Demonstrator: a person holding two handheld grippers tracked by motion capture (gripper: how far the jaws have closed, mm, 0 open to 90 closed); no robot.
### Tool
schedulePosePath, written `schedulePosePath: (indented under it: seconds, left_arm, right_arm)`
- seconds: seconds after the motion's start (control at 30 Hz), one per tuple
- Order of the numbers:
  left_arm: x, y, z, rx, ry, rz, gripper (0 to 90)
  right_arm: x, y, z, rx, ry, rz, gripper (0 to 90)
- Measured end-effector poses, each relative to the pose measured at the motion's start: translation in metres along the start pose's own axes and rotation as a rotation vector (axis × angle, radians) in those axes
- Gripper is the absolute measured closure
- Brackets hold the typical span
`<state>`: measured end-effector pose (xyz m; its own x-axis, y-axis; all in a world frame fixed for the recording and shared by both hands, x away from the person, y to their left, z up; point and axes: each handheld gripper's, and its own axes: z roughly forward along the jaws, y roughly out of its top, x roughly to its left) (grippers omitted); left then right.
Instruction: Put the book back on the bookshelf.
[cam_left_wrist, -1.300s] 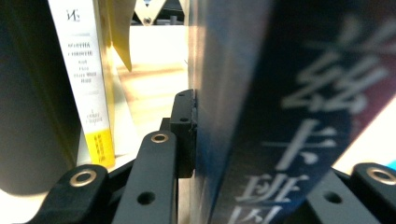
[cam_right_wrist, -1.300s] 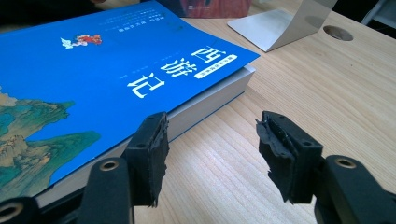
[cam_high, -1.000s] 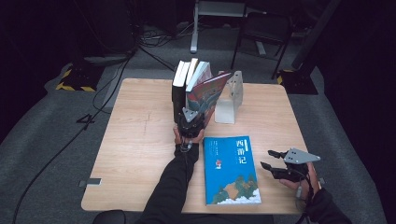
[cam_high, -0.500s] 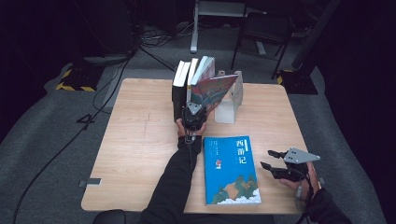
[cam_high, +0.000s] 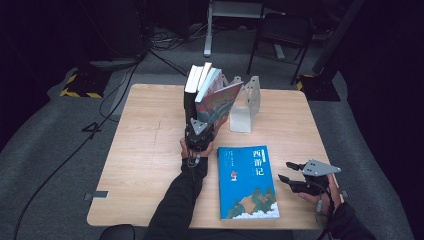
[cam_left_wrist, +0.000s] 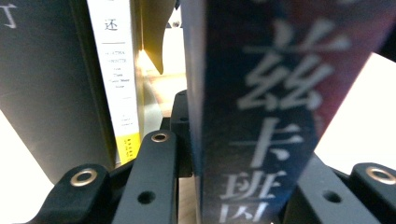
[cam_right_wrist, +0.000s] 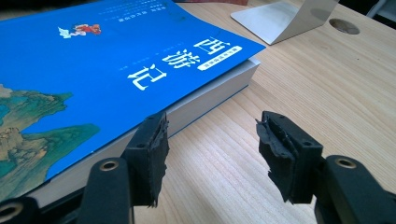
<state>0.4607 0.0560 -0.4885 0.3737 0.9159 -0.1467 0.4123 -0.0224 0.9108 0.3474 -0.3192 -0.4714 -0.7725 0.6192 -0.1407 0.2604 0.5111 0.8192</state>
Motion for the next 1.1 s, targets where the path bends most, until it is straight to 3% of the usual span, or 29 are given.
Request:
schedulePosePath:
  seconds: [0.13,0.37,0.53,0.67,0.8,0.97,1.1]
  left_arm:
    - [0.000,0.001,0.002,-0.001,0.016,-0.067,74.0]
    - [-0.006,0.003,0.009,-0.004,0.031,-0.011,73.6]
    - [-0.012,0.013,0.029,0.001,0.049,-0.024,73.4]
    - [-0.014,0.019,0.043,0.010,0.068,-0.009,72.8]
    - [-0.011,0.022,0.048,0.014,0.078,-0.007,72.0]
    - [-0.010,0.025,0.052,0.024,0.099,0.057,70.6]
    - [-0.010,0.025,0.050,0.035,0.109,0.076,69.1]
  right_arm:
    - [0.002,0.001,0.001,0.006,0.005,-0.010,42.7]
    - [-0.002,-0.002,0.000,-0.001,0.001,0.009,42.7]
    - [0.001,0.000,0.002,0.003,0.004,0.000,42.7]
    - [0.001,-0.001,0.002,0.014,0.007,-0.012,42.7]
    - [-0.001,-0.002,0.001,0.008,0.004,0.000,42.6]
    - [-0.002,-0.002,0.000,0.005,0.001,0.005,42.6]
    - [0.000,-0.001,0.002,0.012,0.006,-0.002,42.5]
